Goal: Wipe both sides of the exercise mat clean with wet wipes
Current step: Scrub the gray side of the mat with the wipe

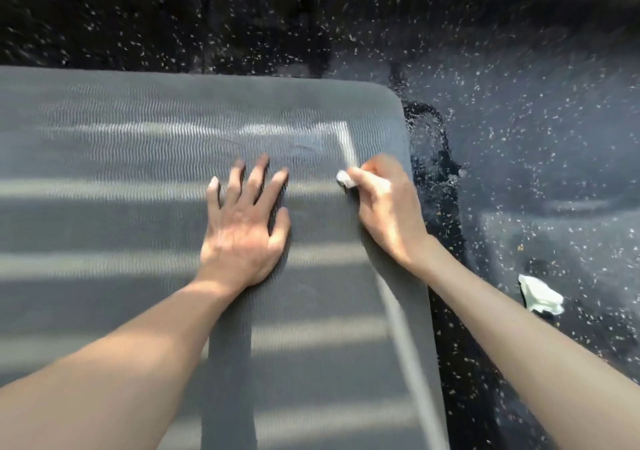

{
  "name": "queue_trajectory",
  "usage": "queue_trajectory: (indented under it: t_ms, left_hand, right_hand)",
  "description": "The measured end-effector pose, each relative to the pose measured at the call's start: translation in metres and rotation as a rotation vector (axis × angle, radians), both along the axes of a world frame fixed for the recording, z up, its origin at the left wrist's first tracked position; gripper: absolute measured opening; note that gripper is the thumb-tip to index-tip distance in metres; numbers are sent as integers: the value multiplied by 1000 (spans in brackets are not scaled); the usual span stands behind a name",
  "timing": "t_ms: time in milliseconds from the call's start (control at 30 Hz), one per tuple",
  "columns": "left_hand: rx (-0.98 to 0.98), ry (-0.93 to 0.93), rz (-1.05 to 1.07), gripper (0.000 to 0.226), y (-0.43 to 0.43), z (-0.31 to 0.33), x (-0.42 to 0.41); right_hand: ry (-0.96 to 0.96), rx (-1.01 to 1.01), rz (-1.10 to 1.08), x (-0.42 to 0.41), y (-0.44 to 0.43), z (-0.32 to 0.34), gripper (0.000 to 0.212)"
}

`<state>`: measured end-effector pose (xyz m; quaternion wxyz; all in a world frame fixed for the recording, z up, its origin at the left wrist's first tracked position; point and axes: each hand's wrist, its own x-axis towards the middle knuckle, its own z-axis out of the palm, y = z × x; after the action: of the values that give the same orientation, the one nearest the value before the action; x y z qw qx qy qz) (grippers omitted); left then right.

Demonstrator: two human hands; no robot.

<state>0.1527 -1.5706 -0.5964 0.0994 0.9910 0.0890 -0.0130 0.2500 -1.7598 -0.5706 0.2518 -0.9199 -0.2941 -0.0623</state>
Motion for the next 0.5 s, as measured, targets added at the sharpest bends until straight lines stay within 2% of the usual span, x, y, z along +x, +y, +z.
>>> queue_trajectory:
  t_ms: [33,133,200,300,367,500]
  left_hand:
    - [-1,-4,-2,58,-1,0,-1]
    - [-4,-13,5,58,0,3,-1]
    - [-11,-28,7,57,0,4,1]
    - [-11,-33,9,57,0,4,1]
    - [-10,-30,13,57,0,3,2]
    - [-27,-16,23,58,0,4,2]
  right_hand:
    - [19,-6,16,-12,-6,1,12]
    - [101,-18,112,-52,-30,7,19]
    - [83,-44,127,-20,-18,6,15]
    - [-20,-113,-21,67,19,4,13]
    - [-12,-114,-74,91,26,1,16]
    - [40,-118,60,38,-2,0,17]
